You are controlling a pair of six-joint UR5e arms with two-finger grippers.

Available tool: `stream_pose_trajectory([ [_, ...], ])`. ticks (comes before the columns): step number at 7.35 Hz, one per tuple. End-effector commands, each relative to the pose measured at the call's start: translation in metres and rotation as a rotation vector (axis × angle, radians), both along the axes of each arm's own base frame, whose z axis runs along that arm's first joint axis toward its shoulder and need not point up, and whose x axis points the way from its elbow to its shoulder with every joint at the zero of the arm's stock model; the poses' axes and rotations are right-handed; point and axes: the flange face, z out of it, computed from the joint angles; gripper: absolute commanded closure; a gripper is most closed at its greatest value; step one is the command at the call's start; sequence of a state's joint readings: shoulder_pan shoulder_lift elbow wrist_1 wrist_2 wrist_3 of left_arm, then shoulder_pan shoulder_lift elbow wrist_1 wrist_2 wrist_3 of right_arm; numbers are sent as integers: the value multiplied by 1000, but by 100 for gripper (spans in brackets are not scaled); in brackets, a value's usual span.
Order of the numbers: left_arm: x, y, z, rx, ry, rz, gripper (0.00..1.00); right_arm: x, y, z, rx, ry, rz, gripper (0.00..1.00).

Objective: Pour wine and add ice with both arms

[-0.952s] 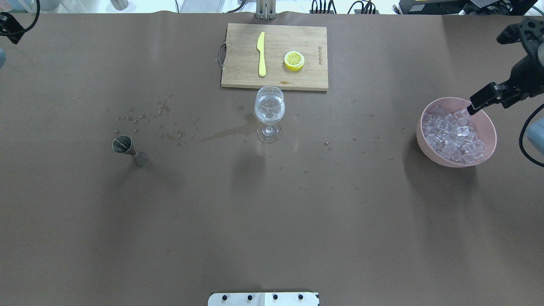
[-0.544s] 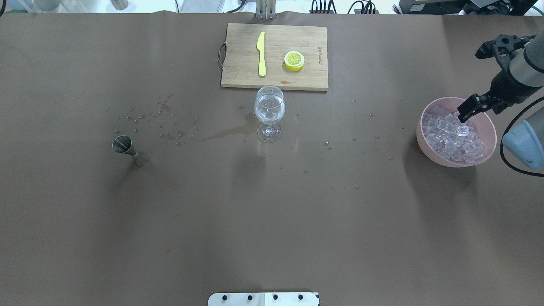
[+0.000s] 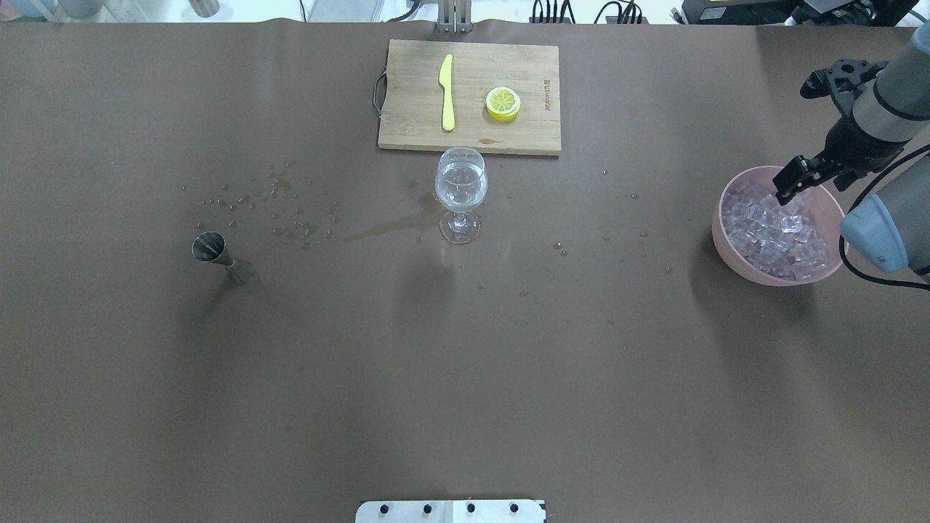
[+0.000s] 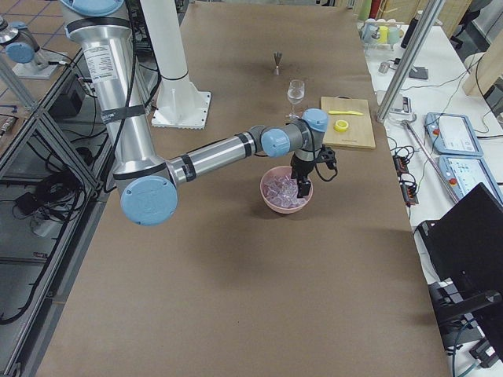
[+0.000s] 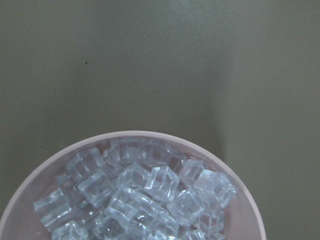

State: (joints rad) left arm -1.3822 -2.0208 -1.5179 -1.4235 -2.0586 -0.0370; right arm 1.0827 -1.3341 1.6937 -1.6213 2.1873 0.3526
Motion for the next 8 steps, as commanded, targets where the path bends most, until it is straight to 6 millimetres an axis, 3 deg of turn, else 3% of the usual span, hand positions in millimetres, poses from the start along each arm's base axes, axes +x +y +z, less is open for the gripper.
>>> stream_pose_trajectory([
  [1,-9,2,6,-9,4,-11,2,-22,8,2,-3,3,-39,8],
  [3,-11,2,6,-9,4,-14,2,-26,12,5,-10,6,-49,10],
  [5,-11,2,6,-10,4,-15,2,-26,12,8,-19,9,-49,21],
  [8,-11,2,7,-8,5,-16,2,-22,18,18,-34,17,-48,21],
])
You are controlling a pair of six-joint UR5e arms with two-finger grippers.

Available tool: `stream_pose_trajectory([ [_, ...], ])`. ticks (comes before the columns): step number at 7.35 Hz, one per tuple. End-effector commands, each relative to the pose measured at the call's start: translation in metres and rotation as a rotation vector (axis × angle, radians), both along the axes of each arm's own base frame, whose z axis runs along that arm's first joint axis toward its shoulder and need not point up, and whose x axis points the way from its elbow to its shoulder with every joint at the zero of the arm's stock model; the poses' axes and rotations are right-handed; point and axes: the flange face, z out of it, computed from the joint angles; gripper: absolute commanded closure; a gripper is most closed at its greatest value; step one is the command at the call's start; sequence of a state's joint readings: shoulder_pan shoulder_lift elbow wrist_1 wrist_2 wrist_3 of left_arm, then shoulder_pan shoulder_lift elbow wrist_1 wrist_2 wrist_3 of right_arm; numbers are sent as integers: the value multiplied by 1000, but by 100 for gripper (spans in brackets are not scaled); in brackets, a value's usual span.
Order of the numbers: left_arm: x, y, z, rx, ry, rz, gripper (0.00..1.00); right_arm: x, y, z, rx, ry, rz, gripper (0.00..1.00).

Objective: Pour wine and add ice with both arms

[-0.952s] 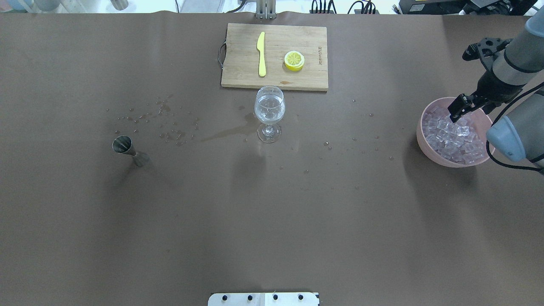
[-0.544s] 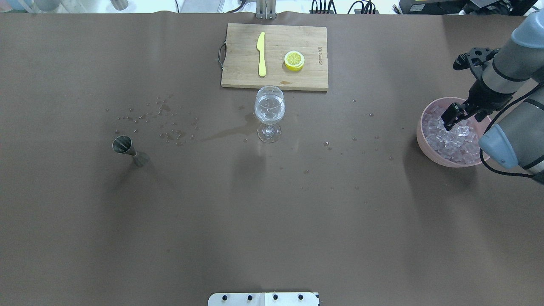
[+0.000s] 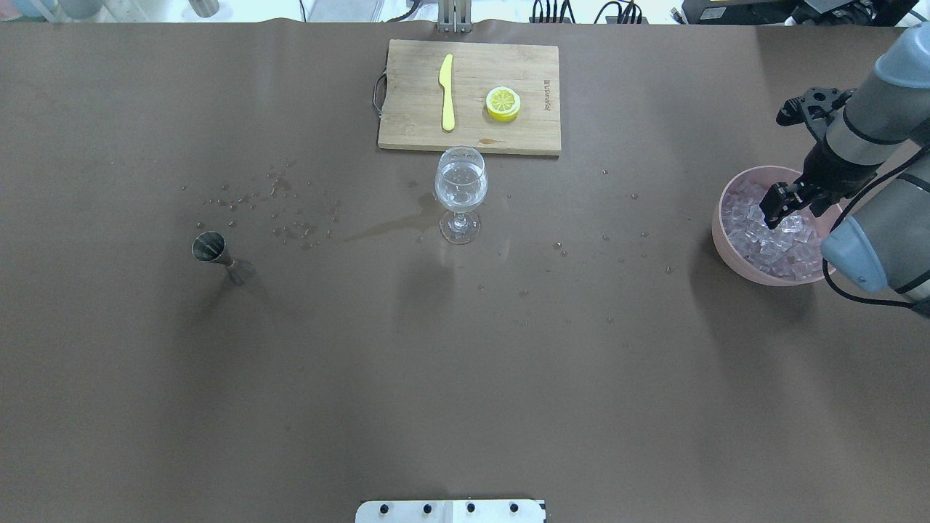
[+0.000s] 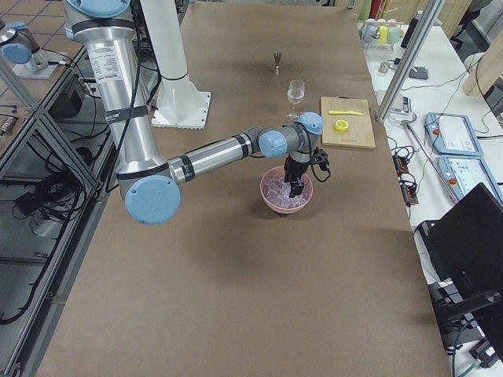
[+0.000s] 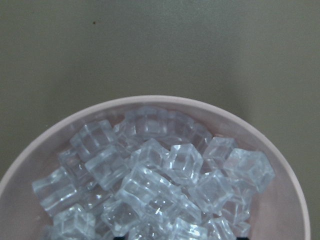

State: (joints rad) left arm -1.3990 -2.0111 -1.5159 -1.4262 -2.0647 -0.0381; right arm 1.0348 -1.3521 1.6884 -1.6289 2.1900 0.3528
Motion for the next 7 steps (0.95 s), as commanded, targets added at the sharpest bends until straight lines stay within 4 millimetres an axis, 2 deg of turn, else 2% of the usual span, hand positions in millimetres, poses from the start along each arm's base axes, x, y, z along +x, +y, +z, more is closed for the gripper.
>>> stream_pose_trajectory([
  [1,0,0,0,4,1,0,2,1,1,3,-4,3,1,21],
  [3,-10,0,-2,9,9,-12,2,0,2,4,-7,2,-1,57],
  [6,-12,0,-2,7,13,-17,2,0,1,3,-3,3,-2,95],
  [7,-13,0,-2,7,15,-18,2,-1,-1,-4,6,-3,-1,100],
])
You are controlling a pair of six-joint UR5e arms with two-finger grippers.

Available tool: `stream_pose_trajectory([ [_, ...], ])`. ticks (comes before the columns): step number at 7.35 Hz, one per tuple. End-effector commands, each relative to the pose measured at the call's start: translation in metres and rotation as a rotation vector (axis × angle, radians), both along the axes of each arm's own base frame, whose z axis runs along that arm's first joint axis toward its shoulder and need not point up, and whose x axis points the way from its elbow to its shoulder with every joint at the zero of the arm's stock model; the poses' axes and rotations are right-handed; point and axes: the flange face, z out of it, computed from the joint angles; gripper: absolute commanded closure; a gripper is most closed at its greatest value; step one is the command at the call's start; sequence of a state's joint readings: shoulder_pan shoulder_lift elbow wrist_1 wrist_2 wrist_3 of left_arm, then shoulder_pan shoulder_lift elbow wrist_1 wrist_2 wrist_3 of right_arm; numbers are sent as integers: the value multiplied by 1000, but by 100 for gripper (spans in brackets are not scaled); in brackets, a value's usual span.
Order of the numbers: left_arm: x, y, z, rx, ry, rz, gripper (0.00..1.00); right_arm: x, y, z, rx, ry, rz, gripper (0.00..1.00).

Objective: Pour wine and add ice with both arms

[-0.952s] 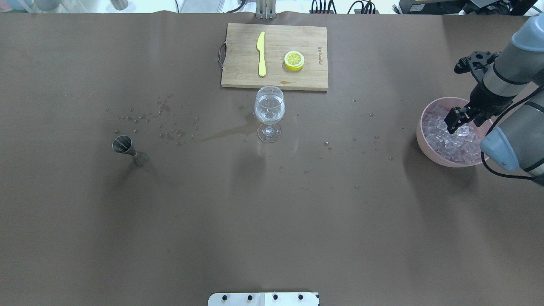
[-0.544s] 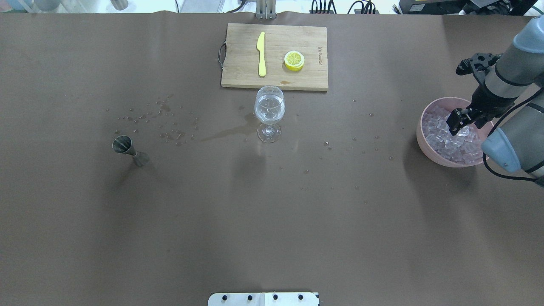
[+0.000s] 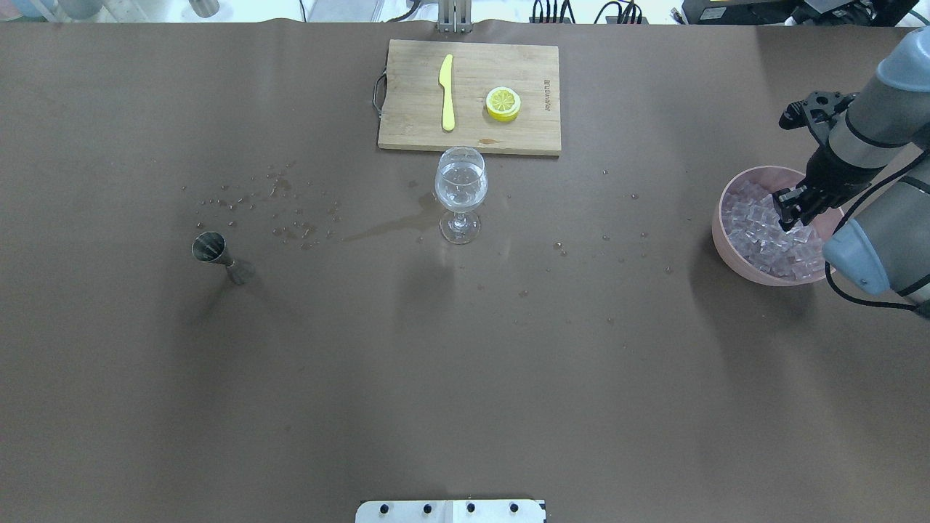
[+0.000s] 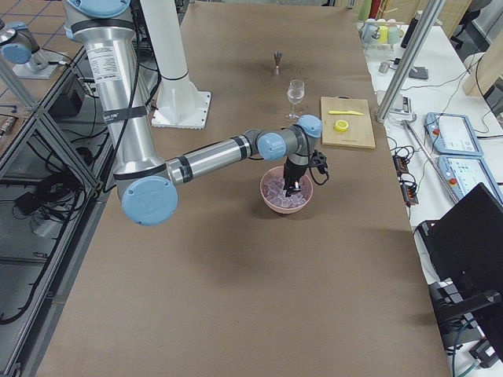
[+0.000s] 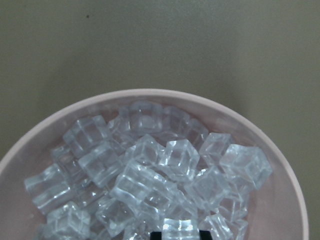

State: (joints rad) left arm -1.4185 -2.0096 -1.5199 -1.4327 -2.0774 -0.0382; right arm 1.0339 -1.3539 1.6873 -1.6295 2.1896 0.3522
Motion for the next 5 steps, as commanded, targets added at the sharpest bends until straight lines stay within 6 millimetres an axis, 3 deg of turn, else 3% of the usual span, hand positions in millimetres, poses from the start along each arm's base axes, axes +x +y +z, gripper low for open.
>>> stream_pose_trajectory([
  [1,-8,0,-1,-4,15,-10,2,8,-8,-26,19,-24,17,100],
  [4,-10,5,9,-4,27,2,2,27,-18,-177,107,-181,96,100],
  [5,-22,12,27,29,30,-12,2,23,-27,-227,93,-237,168,100],
])
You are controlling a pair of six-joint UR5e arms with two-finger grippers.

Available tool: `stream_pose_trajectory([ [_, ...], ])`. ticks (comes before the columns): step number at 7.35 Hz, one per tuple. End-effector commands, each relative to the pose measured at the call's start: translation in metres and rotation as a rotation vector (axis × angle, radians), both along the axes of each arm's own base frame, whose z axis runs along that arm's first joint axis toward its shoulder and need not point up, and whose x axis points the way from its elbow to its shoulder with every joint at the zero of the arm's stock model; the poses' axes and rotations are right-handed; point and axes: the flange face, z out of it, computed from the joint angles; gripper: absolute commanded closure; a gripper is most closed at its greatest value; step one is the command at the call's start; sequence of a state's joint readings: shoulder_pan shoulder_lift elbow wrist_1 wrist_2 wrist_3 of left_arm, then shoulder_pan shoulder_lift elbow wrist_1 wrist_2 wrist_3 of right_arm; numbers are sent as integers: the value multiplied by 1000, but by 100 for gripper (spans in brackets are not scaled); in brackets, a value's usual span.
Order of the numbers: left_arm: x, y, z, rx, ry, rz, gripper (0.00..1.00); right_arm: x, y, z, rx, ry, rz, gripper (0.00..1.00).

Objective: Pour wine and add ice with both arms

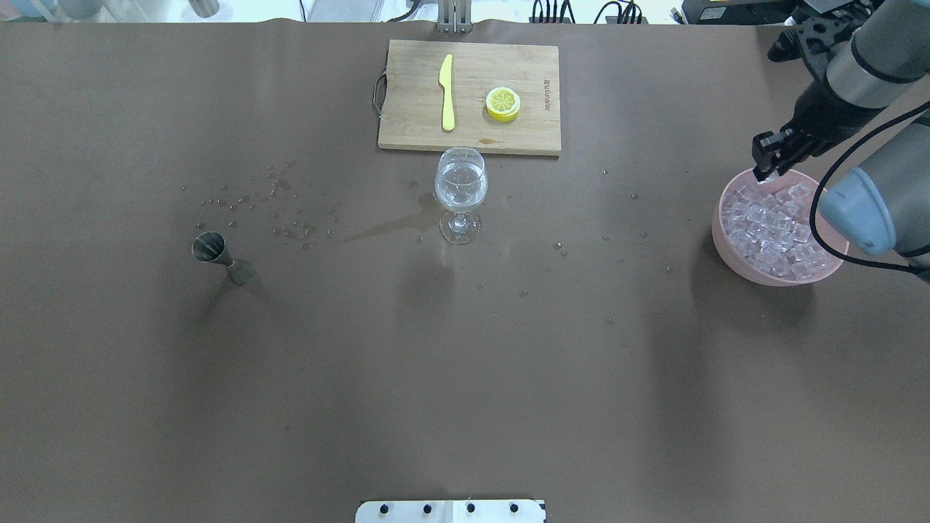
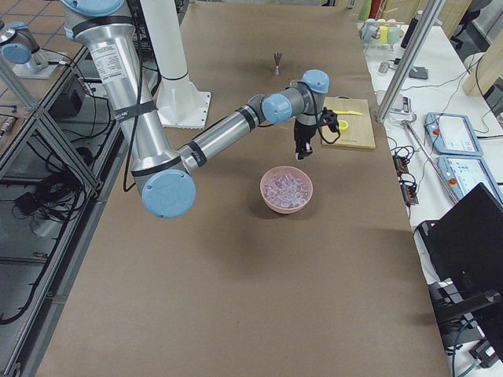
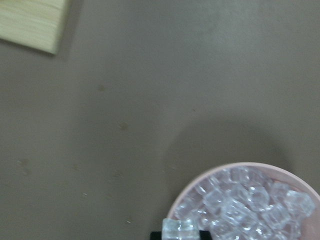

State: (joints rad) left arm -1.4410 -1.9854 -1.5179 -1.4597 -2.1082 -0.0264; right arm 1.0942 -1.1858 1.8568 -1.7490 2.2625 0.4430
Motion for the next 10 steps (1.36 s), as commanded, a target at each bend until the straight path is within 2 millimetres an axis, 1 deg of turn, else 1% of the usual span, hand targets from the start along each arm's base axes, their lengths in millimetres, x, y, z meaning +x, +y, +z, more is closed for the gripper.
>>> stream_pose_trajectory([
  [1,-10,9,36,32,-4,-11,2,-8,-8,-94,-2,-140,93,100],
  [2,-19,28,71,13,-13,15,2,-30,-3,-120,-13,-212,129,100],
  [3,-23,30,88,25,-17,28,2,-58,9,-133,-16,-281,137,100],
  [4,-34,39,106,24,-15,28,2,-78,19,-142,-10,-339,158,100],
  [5,-36,42,117,39,-9,18,2,-108,24,-163,-8,-384,199,100],
  [6,-36,45,121,22,27,20,2,-145,15,-194,-30,-419,233,100],
  [7,-32,47,128,-4,73,26,2,-178,13,-218,-32,-460,213,100],
  [8,-32,46,130,-11,73,27,2,-199,12,-228,-30,-468,222,100],
  [9,-33,45,128,-9,73,26,2,-220,24,-222,-41,-456,201,100],
  [10,-33,44,127,-9,73,25,2,-225,28,-219,-44,-451,197,100],
])
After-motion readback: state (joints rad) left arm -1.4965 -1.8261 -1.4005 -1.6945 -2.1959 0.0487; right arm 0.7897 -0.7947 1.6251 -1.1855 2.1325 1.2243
